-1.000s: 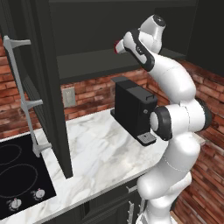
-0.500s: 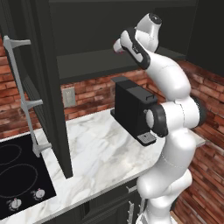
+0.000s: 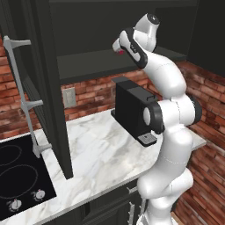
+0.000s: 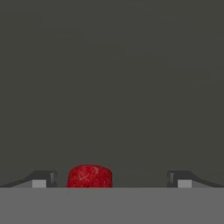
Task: Pick the avocado and bread from the counter and place them on the plate. Then pick the jam from the cabinet and place it next to the plate. Lastly close the cabinet door.
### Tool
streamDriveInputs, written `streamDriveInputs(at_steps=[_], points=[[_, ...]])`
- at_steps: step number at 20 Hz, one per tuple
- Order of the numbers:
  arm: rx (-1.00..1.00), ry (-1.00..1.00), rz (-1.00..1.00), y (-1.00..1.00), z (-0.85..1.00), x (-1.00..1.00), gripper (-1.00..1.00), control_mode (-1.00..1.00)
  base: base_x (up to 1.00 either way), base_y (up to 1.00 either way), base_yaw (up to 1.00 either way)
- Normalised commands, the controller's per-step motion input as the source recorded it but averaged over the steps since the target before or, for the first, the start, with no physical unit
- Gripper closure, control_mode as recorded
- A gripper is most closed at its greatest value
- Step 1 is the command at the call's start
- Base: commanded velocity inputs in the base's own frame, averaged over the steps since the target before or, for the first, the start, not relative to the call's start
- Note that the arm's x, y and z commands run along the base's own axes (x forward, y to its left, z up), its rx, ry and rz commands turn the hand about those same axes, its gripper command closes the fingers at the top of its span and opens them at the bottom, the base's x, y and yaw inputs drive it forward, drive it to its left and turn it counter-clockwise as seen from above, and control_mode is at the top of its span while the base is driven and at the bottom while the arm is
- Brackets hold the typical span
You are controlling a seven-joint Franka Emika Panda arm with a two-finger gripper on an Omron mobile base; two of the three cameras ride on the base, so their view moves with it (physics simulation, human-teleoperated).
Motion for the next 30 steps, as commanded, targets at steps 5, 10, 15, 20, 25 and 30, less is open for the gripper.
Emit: streamDriveInputs(at_steps=[5, 10, 15, 20, 25, 30], points=[[0.0, 0.0, 0.0, 0.0, 0.0, 0.19, -1.0, -1.0, 0.0, 0.0, 0.0], [0.0, 0.0, 0.0, 0.0, -0.01, 0.26, -1.0, -1.0, 0.0, 0.0, 0.0], [0.0, 0.0, 0.0, 0.0, -0.03, 0.25, -1.0, -1.0, 0.0, 0.0, 0.0], [0.0, 0.0, 0.0, 0.0, -0.02, 0.24, -1.0, -1.0, 0.0, 0.0, 0.0], [-0.01, 0.0, 0.0, 0.01, 0.0, 0.24, -1.0, -1.0, 0.0, 0.0, 0.0], [-0.04, 0.0, 0.0, 0.12, 0.0, 0.24, -1.0, -1.0, 0.0, 0.0, 0.0]])
